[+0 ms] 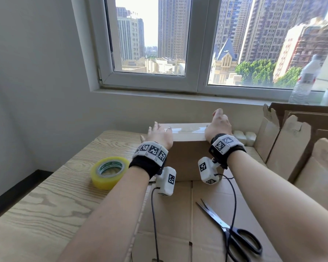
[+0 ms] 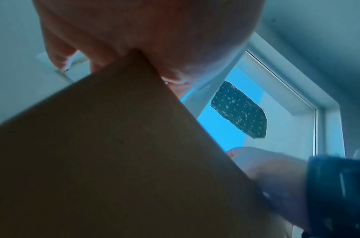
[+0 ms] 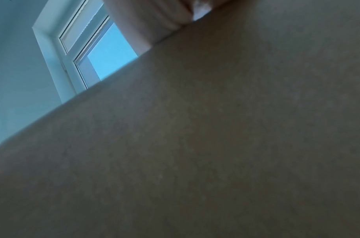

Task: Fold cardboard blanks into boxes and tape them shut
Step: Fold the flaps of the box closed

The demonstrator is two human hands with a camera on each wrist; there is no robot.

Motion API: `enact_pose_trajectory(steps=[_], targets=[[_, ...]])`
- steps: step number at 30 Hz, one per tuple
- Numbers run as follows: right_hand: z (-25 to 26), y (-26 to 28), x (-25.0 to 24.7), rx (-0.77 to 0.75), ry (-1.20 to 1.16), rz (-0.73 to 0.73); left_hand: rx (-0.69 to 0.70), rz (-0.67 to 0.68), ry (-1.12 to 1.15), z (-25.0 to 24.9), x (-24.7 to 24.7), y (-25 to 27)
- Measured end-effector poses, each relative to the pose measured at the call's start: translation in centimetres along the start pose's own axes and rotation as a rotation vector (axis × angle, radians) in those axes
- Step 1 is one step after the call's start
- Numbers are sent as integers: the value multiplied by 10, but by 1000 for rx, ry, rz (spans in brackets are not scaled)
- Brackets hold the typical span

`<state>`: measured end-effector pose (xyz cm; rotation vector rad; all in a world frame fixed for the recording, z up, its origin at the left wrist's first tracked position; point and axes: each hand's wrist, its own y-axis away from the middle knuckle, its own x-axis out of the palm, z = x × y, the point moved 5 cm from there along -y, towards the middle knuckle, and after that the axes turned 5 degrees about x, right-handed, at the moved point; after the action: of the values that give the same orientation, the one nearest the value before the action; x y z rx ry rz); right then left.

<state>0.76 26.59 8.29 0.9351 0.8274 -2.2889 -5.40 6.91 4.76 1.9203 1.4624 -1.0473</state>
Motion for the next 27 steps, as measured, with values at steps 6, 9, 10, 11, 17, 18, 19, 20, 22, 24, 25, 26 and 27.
enact_pose_trajectory(steps=[6,9,10,11,17,18,19,20,22,24,25,26,27], targets=[[-5,-15,-6,-55,-49,-14,43,61,-339,-6,-5,5],[-12,-19,-7,-111,59,4,44,93,-411,-8,-6,7],[-15,-20,-6,-107,70,23,40,99,-433,-9,-6,7],[-17,-21,-6,-97,74,36,39,97,-464,-10,-7,7],[-18,-20,-5,-103,77,27,-28,105,-635,-23,-7,11],[-18,-19,-5,-96,61,16,-34,109,-636,-25,-6,11],[-19,-19,-5,-91,47,5,-34,110,-634,-27,-5,11],[-19,-19,-5,-89,35,0,-33,112,-625,-30,-3,12],[-20,-18,-6,-78,5,5,-27,121,-584,-39,3,14],[-23,-18,-7,-55,-44,6,-14,128,-519,-48,12,14],[-24,-18,-8,-37,-75,3,1,138,-484,-54,16,13],[-26,-19,-9,-17,-103,-1,21,149,-455,-60,21,11],[-27,-19,-9,-1,-125,-3,41,161,-434,-65,26,10]])
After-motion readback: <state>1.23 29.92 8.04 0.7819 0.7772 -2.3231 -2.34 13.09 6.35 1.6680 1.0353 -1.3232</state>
